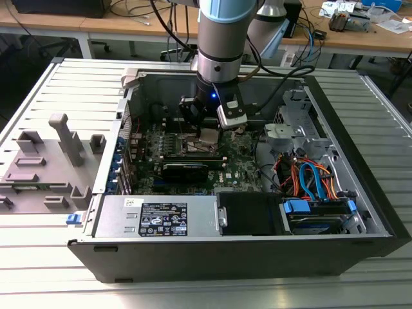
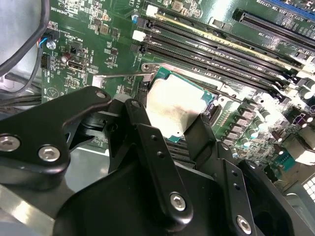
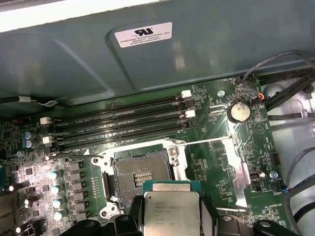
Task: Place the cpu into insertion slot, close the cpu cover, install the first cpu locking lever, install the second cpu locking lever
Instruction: 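Place the cpu into insertion slot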
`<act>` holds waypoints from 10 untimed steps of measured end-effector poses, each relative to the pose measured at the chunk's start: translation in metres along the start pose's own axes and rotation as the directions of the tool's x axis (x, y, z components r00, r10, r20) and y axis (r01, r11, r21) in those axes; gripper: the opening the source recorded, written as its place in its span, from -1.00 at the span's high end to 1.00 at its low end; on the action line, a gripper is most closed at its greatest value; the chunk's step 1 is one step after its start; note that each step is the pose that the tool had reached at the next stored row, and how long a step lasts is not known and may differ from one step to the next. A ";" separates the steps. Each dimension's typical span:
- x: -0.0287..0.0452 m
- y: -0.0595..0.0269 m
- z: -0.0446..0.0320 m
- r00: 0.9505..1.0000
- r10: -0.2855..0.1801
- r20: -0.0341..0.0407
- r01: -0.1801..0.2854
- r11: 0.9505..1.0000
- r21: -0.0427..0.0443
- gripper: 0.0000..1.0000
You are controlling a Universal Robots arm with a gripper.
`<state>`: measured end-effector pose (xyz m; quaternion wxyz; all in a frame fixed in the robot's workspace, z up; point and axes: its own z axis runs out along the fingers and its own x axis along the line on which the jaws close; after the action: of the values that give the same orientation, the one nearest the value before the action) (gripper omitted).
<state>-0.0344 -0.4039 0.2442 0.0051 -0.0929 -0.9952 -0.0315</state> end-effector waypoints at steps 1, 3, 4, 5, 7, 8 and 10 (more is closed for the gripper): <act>-0.0001 0.0000 -0.0001 1.000 0.001 0.000 -0.001 1.000 0.002 -0.09; -0.0001 -0.0001 -0.0001 1.000 0.003 0.001 -0.003 1.000 0.004 -0.09; -0.0001 -0.0001 -0.0001 1.000 0.005 0.001 -0.005 1.000 0.004 -0.09; -0.0001 0.0000 0.0000 1.000 0.005 0.001 -0.005 1.000 0.004 -0.09; -0.0001 0.0000 0.0000 1.000 0.007 0.001 -0.007 1.000 0.004 -0.09; -0.0001 0.0000 0.0000 1.000 0.008 0.001 -0.008 1.000 0.004 -0.09; -0.0001 0.0000 0.0000 1.000 0.010 0.001 -0.010 1.000 0.004 -0.09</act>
<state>-0.0343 -0.4040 0.2442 0.0048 -0.0977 -0.9948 -0.0296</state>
